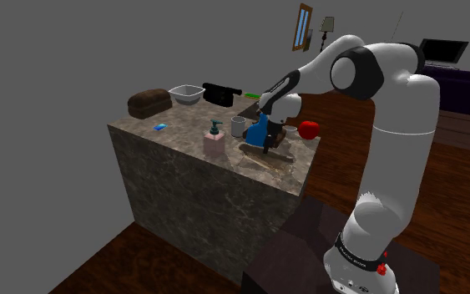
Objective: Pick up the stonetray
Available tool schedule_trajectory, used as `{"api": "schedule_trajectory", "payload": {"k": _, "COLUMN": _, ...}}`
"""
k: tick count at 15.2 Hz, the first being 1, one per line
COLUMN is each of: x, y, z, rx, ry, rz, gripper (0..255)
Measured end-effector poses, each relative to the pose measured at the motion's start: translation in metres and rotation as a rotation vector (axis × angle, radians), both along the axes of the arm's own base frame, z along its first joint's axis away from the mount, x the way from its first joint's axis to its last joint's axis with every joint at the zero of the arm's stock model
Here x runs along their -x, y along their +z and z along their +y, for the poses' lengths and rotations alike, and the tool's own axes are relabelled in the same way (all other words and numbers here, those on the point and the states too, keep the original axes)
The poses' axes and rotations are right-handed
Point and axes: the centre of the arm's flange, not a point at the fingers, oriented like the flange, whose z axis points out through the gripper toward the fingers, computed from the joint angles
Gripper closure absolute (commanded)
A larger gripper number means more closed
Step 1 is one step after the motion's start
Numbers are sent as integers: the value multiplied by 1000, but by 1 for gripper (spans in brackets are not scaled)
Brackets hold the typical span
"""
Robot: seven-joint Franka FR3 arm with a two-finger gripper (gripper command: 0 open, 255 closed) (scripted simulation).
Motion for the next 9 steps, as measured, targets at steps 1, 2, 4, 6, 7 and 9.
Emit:
{"api": "schedule_trajectory", "payload": {"k": 1, "x": 0, "y": -3, "z": 0, "rx": 0, "ry": 0, "rz": 0, "gripper": 0}}
{"api": "schedule_trajectory", "payload": {"k": 2, "x": 0, "y": -4, "z": -1, "rx": 0, "ry": 0, "rz": 0, "gripper": 255}}
{"api": "schedule_trajectory", "payload": {"k": 4, "x": 1, "y": -6, "z": -2, "rx": 0, "ry": 0, "rz": 0, "gripper": 255}}
{"api": "schedule_trajectory", "payload": {"k": 6, "x": 1, "y": -6, "z": -2, "rx": 0, "ry": 0, "rz": 0, "gripper": 255}}
{"api": "schedule_trajectory", "payload": {"k": 7, "x": 1, "y": -6, "z": -2, "rx": 0, "ry": 0, "rz": 0, "gripper": 255}}
{"api": "schedule_trajectory", "payload": {"k": 9, "x": 1, "y": -6, "z": -2, "rx": 0, "ry": 0, "rz": 0, "gripper": 255}}
